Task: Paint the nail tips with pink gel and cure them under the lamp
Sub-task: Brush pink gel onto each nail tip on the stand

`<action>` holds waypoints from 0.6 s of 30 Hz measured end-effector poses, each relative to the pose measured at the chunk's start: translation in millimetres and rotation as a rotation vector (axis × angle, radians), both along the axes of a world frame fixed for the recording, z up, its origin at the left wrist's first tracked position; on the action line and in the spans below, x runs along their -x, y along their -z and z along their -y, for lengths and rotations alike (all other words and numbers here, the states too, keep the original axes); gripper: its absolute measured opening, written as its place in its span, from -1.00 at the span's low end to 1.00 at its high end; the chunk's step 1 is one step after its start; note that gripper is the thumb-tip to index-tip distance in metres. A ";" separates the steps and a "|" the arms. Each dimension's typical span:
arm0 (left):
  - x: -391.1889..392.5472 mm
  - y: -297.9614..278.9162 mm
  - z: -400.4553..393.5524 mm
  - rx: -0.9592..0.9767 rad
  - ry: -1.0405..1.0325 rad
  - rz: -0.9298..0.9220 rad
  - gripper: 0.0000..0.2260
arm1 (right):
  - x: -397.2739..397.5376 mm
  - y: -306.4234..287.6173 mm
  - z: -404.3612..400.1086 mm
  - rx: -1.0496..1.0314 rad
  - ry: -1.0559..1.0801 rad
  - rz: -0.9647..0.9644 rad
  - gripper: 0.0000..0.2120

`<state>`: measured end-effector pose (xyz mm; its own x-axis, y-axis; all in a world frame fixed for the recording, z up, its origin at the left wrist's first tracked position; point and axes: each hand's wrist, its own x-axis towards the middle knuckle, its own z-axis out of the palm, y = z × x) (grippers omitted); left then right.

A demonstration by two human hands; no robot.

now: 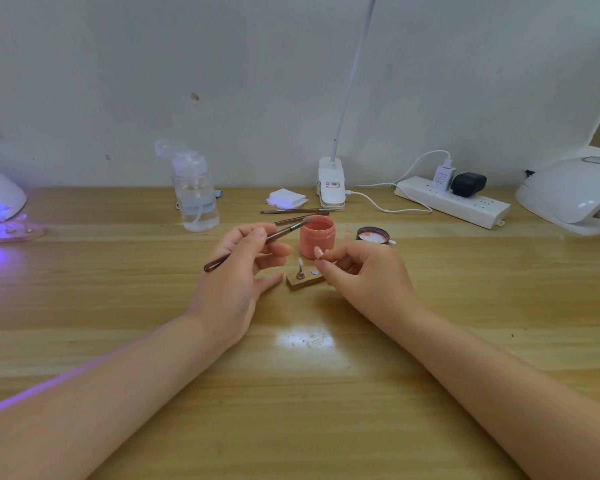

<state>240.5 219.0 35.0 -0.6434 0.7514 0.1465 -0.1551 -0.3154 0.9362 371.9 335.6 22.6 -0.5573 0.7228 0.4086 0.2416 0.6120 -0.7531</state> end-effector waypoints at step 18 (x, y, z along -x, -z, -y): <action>-14.2 0.0 -2.7 -0.001 0.045 0.001 -0.82 | 2.0 -5.5 10.5 -0.294 0.021 0.324 -0.85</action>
